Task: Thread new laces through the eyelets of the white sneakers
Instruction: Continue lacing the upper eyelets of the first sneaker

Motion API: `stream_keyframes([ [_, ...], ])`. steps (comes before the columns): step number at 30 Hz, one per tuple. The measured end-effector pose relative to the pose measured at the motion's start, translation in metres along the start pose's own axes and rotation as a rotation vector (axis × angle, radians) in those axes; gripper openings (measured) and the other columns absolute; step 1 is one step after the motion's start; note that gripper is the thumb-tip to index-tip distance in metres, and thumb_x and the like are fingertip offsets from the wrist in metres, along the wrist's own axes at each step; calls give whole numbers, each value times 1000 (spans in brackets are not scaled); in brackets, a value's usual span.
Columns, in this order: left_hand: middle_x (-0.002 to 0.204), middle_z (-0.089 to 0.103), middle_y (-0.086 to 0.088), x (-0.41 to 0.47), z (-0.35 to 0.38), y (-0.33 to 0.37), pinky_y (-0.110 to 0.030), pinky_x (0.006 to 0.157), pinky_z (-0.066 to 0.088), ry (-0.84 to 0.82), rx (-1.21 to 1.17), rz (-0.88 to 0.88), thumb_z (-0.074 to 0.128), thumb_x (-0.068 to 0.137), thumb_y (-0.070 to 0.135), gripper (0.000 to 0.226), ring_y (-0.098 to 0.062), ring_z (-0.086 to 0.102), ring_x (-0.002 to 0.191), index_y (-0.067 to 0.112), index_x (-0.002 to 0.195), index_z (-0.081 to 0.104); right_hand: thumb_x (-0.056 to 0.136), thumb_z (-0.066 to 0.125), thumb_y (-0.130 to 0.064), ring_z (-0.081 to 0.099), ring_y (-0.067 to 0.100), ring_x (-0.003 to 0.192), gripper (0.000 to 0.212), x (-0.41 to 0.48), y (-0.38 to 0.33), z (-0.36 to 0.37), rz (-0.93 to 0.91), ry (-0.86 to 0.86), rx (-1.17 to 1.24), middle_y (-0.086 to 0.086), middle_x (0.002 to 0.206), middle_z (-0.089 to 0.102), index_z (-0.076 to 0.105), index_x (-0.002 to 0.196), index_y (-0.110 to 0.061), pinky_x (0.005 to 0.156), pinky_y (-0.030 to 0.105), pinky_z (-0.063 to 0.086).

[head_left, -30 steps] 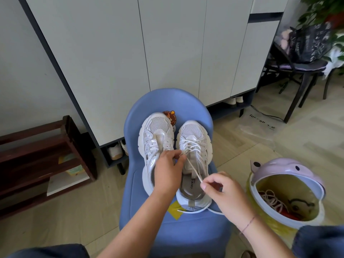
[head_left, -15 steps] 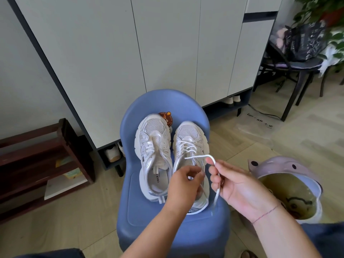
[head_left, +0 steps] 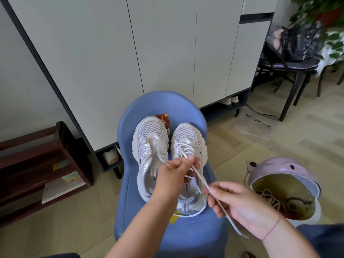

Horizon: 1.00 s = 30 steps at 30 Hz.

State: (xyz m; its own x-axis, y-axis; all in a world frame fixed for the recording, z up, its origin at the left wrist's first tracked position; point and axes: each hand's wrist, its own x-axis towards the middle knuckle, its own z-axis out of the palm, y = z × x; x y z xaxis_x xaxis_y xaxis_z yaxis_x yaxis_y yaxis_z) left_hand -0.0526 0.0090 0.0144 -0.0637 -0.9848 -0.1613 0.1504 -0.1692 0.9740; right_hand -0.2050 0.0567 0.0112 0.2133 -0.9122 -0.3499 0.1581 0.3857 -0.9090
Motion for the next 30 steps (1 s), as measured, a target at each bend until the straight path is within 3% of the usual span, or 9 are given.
stream_keyframes([
  [4, 64, 62, 0, 16, -17, 7, -15, 51, 45, 209, -60, 15, 63, 91, 19, 19, -8, 46, 51, 4, 86, 73, 75, 61, -15, 54, 17, 58, 21, -7, -3, -7, 21, -102, -82, 12, 68, 61, 70, 85, 1, 55, 23, 47],
  [8, 72, 64, -1, 22, -24, 16, -12, 50, 44, 277, -71, 75, 62, 92, 18, 19, -3, 45, 49, 4, 90, 73, 79, 66, -24, 54, 6, 65, 19, -11, -5, -12, 5, -207, -313, -4, 69, 65, 71, 83, -7, 66, 16, 45],
  [11, 70, 62, -3, 23, -23, 15, -15, 54, 46, 279, -27, 90, 64, 90, 21, 20, -6, 46, 51, 6, 81, 72, 76, 72, -44, 42, 9, 59, 28, -13, -6, -18, -16, -301, -420, -4, 61, 53, 74, 78, -16, 59, 19, 35],
  [13, 71, 63, -7, 24, -19, 10, -25, 65, 51, 239, 21, 84, 64, 90, 25, 22, -12, 52, 59, 10, 75, 73, 72, 75, -43, 37, 10, 51, 32, -10, -7, -21, -21, -355, -299, -2, 56, 48, 73, 78, -12, 50, 17, 30],
  [16, 71, 69, -6, 21, -10, -5, -39, 77, 54, 176, 50, 47, 59, 93, 29, 25, -18, 61, 67, 15, 76, 71, 63, 85, -32, 40, 10, 47, 36, 6, -13, -15, -64, -173, 104, 4, 56, 50, 71, 78, -3, 42, 15, 31],
  [19, 75, 72, 2, 17, -1, -22, -37, 83, 55, 209, 126, 23, 56, 95, 27, 24, -15, 66, 73, 18, 78, 70, 83, 66, -17, 46, 11, 51, 15, 34, -17, -9, -137, 174, 305, 6, 61, 55, 64, 77, -3, 44, 15, 39],
  [22, 78, 72, -2, 15, 3, -31, -36, 88, 55, 184, 115, -35, 52, 98, 18, 28, -16, 67, 78, 21, 78, 70, 92, 53, -3, 51, 12, 54, 13, 59, -17, -4, -250, 298, 236, 5, 61, 59, 58, 81, -4, 49, 16, 46],
  [26, 80, 69, 0, 16, 9, -26, -14, 72, 54, 120, 42, -45, 41, 98, -1, 33, -3, 67, 70, 16, 92, 68, 90, 52, 7, 54, 4, 49, 11, 77, -16, -1, -322, 318, -44, 9, 65, 59, 61, 87, 0, 51, 14, 47],
  [30, 81, 69, -3, 17, 10, -22, -11, 66, 53, 70, 30, -47, 34, 97, -9, 35, 2, 67, 63, 5, 108, 65, 90, 55, 3, 53, 1, 47, 12, 88, -17, -4, -347, 359, -324, 8, 65, 60, 66, 93, 3, 51, 12, 46],
])
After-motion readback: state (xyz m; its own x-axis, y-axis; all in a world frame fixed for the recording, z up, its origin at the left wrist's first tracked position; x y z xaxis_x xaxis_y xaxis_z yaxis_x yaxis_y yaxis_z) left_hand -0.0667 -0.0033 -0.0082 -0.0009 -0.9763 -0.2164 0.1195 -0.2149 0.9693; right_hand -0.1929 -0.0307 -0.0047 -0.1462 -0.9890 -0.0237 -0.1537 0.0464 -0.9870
